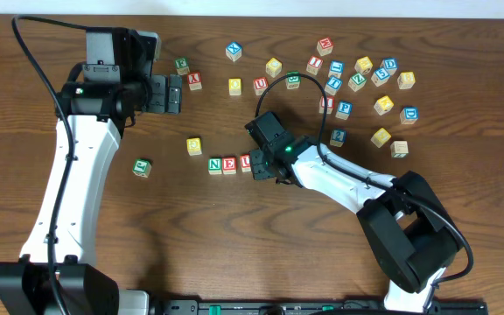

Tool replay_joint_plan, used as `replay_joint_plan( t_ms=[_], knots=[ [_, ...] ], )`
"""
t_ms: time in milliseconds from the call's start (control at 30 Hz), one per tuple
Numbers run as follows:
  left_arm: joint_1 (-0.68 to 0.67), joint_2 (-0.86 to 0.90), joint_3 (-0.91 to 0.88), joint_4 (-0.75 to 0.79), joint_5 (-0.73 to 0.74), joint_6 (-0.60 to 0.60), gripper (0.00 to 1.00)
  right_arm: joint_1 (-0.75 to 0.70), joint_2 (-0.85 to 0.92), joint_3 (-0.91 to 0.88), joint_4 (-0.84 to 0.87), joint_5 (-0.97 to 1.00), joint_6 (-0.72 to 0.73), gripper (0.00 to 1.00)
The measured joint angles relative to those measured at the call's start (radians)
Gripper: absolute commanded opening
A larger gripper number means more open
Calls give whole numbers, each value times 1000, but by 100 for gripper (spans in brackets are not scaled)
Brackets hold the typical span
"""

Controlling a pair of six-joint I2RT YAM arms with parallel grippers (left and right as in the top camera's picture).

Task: Spell out NEURIPS
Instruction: 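Lower the green R block beside the red U and align it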

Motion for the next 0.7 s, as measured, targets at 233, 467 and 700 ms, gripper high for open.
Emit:
replay_joint_plan(
  t_ms=[233,467,700],
  knots=[
    [0,0,0,0,0,0,98,0,0,0,0,3,0,18],
    [0,0,0,0,0,0,98,0,0,0,-1,8,0,19],
    [0,0,0,0,0,0,98,0,0,0,-3,15,0,19]
  ],
)
